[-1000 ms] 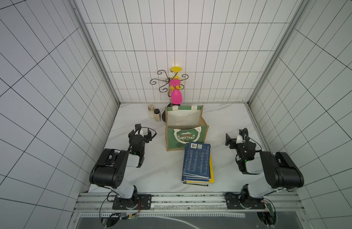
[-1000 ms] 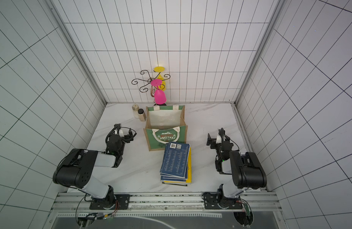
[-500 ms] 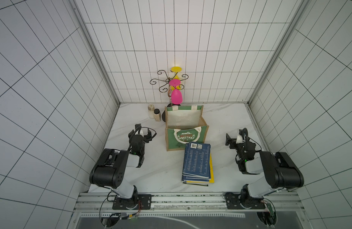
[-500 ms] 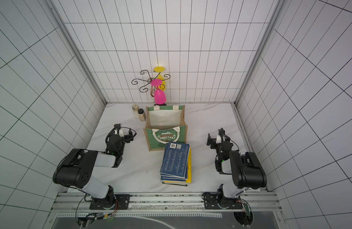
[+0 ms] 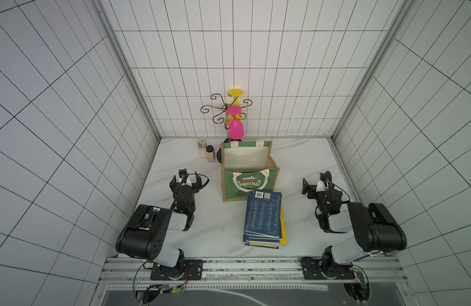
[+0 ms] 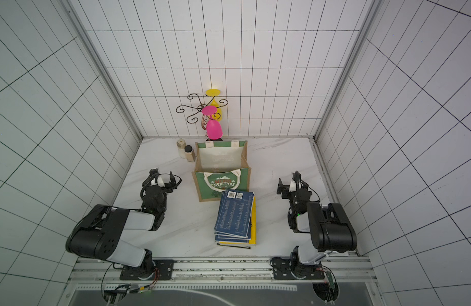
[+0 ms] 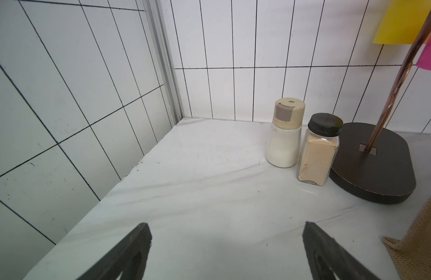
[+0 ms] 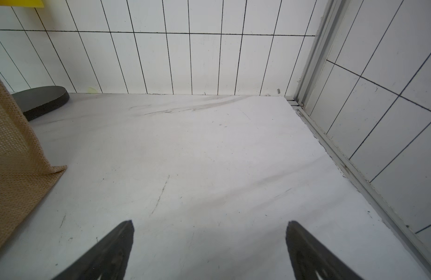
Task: Put the books into the canvas bag
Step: Pick up the book from the book.
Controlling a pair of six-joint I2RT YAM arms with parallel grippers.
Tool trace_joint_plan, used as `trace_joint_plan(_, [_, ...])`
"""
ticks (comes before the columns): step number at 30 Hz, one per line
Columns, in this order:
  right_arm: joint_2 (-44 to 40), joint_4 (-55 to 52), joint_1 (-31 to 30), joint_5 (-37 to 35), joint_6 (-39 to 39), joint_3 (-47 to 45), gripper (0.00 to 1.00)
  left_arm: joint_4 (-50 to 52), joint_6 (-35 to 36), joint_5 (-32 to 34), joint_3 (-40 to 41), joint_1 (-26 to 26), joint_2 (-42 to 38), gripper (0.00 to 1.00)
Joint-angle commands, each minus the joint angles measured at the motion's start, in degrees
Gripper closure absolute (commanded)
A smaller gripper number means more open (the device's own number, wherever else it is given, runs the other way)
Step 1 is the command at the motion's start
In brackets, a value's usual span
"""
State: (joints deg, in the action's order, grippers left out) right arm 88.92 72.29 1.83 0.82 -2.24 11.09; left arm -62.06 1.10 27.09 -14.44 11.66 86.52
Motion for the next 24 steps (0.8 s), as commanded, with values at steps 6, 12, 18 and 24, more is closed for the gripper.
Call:
trace_joint_plan(6, [-0.2, 0.7, -0.5, -0.4, -0.7, 3.1, 0.02, -0.2, 2.8, 27.4, -0.9, 9.6, -6.0, 0.03])
trace_joint_plan(12, [-0.1, 0.4, -0.3, 0.3, -0.3, 3.3, 0.02, 60.3, -27.1, 53.1, -16.7, 17.8, -15.2, 0.03])
trace_joint_plan(18, [0.1, -0.9, 2.2, 4.1, 1.3, 4.1, 0.02, 106.8, -57.6, 48.0, -27.5, 21.5, -19.2, 0.03])
trace_joint_plan(24, [0.1, -1.6, 2.0, 3.8, 0.9, 4.5, 0.02, 122.7, -63.0, 36.2, -33.2, 32.2, -24.2, 0.03])
